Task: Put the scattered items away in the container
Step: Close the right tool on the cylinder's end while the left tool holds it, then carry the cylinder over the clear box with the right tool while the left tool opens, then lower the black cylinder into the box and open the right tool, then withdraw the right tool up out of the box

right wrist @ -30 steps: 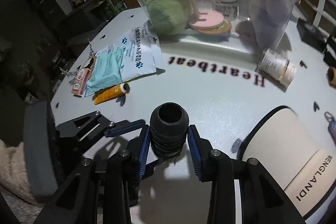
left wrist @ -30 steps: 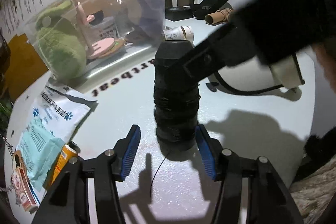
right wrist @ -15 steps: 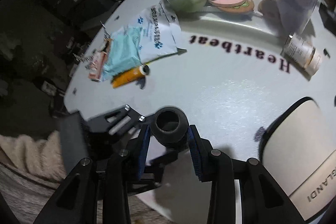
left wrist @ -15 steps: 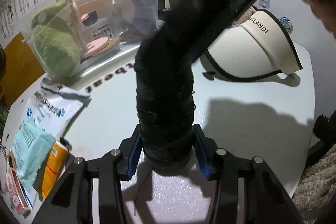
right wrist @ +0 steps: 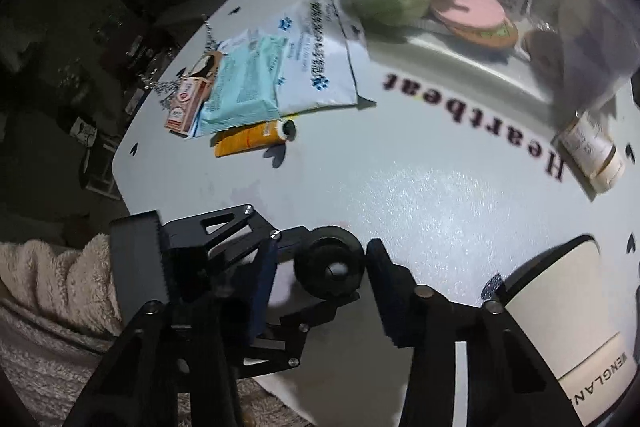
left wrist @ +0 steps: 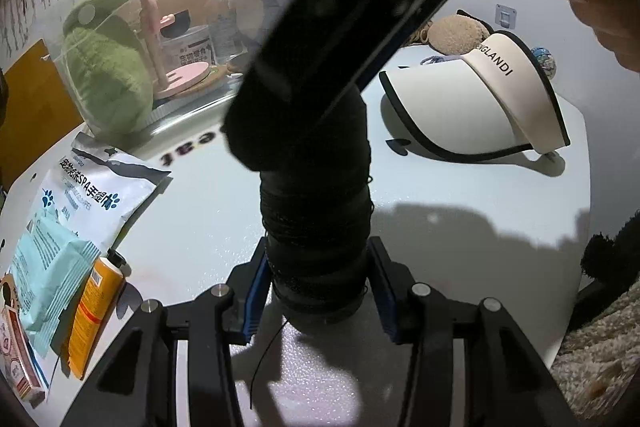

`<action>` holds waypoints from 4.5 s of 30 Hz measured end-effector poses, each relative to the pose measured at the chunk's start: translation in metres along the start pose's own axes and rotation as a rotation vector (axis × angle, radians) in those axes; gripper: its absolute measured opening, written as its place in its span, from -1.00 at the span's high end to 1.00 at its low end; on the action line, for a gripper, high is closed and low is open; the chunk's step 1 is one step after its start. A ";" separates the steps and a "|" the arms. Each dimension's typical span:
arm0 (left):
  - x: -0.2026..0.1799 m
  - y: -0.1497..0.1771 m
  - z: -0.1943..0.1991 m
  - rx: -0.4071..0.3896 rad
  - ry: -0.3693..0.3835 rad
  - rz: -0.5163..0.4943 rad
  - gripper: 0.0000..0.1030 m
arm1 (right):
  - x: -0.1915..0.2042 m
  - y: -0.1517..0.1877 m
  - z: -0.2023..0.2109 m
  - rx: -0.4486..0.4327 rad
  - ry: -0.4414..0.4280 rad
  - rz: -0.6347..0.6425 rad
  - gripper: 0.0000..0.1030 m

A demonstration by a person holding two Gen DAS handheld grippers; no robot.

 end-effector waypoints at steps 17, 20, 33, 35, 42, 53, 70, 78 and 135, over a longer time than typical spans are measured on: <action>0.015 -0.039 0.048 -0.079 -0.046 0.033 0.07 | 0.012 -0.020 0.035 -0.031 0.047 -0.004 0.26; 0.031 -0.069 0.071 -0.151 -0.059 0.042 -0.01 | 0.008 -0.040 0.063 -0.095 0.085 -0.015 0.26; 0.124 -0.127 0.119 -0.294 -0.119 0.165 -0.23 | -0.050 -0.166 0.228 -0.452 0.338 -0.051 0.26; 0.130 -0.123 0.120 -0.285 -0.127 0.175 -0.23 | -0.066 -0.190 0.233 -0.464 0.365 -0.063 0.26; 0.157 -0.116 0.108 -0.238 -0.147 0.217 -0.23 | -0.129 -0.244 0.181 -0.346 0.347 -0.179 0.26; 0.199 -0.100 0.081 -0.178 -0.160 0.332 -0.23 | -0.201 -0.264 0.068 -0.003 0.419 -0.240 0.26; 0.204 -0.090 0.067 -0.136 -0.154 0.373 -0.23 | -0.212 -0.268 0.020 0.152 0.526 -0.075 0.26; 0.201 -0.093 0.064 -0.133 -0.149 0.361 -0.23 | -0.214 -0.255 0.018 0.218 0.503 0.006 0.26; 0.157 -0.125 0.113 -0.217 -0.174 0.282 -0.98 | -0.091 -0.232 0.289 -0.680 0.499 -0.043 0.00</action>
Point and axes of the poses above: each gripper's, at about its wrist camera, not at the fingertips, and z roughly against the way its jaws point, x to its left, y to its underside, the point moved 9 cm from there along -z, roughly the way its jaws point, and after that the axes turned 5 degrees about z, right-handed, at the moved point
